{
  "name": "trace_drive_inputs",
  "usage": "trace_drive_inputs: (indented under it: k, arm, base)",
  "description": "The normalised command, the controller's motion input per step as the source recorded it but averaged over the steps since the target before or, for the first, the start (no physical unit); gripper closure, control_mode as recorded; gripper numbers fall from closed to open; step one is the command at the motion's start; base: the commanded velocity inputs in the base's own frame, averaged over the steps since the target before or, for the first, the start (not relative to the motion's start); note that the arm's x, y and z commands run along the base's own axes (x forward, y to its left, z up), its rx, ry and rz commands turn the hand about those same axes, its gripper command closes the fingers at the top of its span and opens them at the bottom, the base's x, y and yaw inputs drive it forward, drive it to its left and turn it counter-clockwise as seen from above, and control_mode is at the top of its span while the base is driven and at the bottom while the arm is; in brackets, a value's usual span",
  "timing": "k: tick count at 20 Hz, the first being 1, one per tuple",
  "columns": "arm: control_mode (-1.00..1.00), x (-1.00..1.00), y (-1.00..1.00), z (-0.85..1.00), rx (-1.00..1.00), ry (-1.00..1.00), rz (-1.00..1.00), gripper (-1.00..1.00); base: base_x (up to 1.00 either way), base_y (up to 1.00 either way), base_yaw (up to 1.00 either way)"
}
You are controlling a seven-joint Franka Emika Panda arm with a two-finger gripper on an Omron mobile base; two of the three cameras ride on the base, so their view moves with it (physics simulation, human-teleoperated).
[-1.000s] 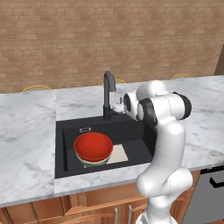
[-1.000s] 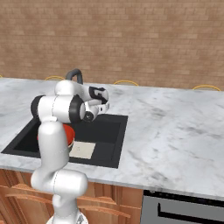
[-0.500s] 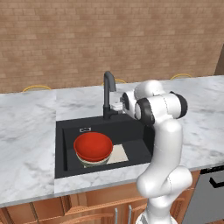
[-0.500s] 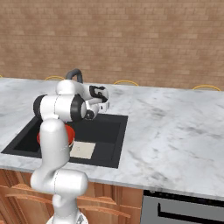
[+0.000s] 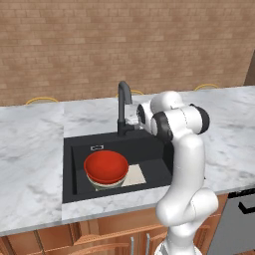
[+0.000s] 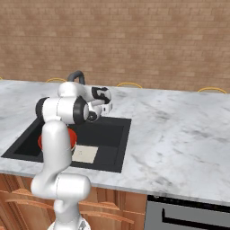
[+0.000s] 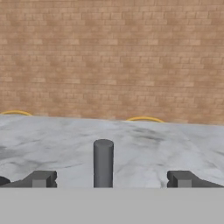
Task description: Pick the bowl and bowl and place them in the sink. Then turn on the water.
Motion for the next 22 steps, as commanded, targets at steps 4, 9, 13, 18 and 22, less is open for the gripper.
trace_drive_inputs:
  k: [4,9,13,18,22]
  arm:
    - [-1.0,0.09,0.0,0.0,0.0,0.0,0.0,-1.0]
    - [-1.0,0.01,0.0,0.0,0.0,0.0,0.0,-1.0]
    - [-1.0,0.0,-0.16,0.0,0.0,0.0,0.0,-1.0]
    - [-1.0,0.0,-0.35,0.0,0.0,0.0,0.0,-1.0]
    - [-1.0,0.0,-0.35,0.0,0.0,0.0,0.0,-1.0]
  base:
    - [0.0,0.0,0.0]
    - [0.0,0.0,0.0]
    - [0.0,0.0,0.0]
    - [0.0,0.0,0.0]
    - [0.0,0.0,0.0]
